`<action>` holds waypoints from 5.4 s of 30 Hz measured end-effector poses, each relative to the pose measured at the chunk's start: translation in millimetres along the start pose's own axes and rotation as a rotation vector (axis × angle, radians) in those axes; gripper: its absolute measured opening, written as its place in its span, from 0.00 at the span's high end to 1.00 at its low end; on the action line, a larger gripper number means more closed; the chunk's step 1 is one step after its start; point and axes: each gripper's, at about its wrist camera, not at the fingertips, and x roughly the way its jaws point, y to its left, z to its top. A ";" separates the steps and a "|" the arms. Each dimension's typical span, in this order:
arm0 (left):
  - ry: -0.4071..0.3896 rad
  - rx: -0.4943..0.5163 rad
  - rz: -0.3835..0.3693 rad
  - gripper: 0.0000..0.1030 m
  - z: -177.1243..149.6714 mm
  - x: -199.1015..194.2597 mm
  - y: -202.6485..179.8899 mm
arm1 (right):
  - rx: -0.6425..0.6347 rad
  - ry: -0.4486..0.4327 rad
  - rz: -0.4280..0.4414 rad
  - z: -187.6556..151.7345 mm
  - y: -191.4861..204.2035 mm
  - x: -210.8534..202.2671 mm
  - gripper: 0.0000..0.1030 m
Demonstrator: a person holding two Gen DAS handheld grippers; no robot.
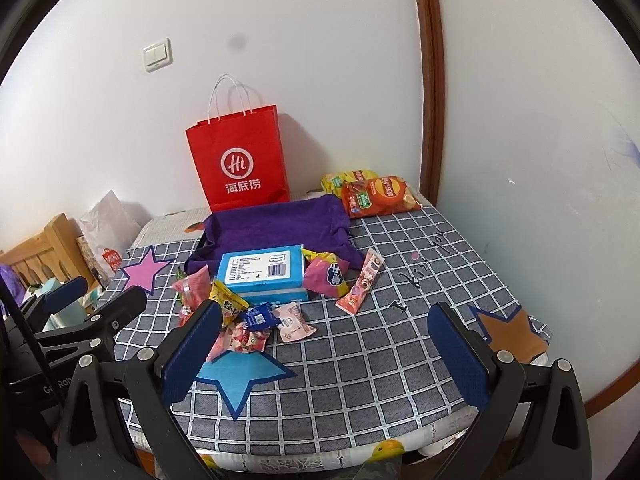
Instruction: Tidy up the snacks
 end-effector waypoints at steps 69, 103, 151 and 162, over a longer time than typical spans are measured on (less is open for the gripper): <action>0.107 -0.100 -0.041 0.03 -13.4 127.5 70.1 | 0.051 0.147 -0.096 -13.6 -49.0 161.8 0.01; 0.190 -0.194 0.055 0.04 -13.5 187.5 118.2 | 0.159 0.330 -0.067 -17.1 -80.4 313.9 0.79; 0.304 -0.240 -0.005 0.20 -28.2 234.3 120.3 | -0.048 0.267 0.033 -83.5 -39.8 240.8 0.74; 0.329 -0.224 -0.012 0.65 -26.2 245.7 119.2 | -0.033 0.278 0.040 -79.6 -44.0 240.8 0.80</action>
